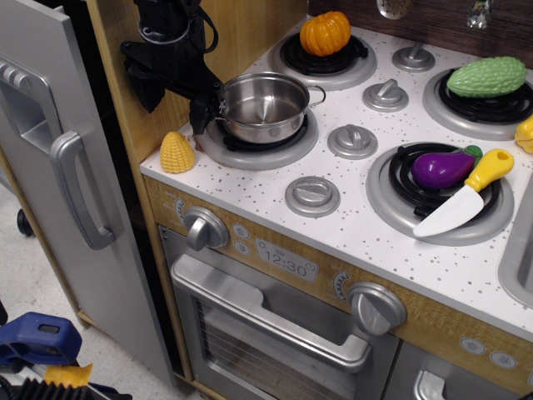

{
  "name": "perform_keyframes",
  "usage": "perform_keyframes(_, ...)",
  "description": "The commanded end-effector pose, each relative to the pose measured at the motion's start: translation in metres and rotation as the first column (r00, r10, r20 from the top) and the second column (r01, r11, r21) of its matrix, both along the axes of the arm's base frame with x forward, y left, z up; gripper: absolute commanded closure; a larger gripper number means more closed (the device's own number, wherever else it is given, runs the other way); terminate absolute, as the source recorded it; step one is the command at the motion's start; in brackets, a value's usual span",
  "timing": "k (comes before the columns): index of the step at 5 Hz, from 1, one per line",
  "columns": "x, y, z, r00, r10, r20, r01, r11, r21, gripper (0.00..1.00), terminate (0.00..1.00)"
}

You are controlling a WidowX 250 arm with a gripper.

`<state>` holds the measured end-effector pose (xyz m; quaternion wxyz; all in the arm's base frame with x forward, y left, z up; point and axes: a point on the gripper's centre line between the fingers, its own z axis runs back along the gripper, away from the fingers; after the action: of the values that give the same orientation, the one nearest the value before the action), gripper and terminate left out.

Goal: Put corn in pan which is on stove

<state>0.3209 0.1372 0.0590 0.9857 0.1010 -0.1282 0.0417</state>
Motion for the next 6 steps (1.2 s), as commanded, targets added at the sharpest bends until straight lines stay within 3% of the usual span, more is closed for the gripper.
perform_keyframes(1,0.000,0.000,0.000,1.000,0.000,0.000,0.000,1.000,0.000,0.00,0.00)
perform_keyframes(6,-0.001,0.012,-0.046,0.996,0.015,0.087,-0.009,0.997,-0.075,0.00,0.00)
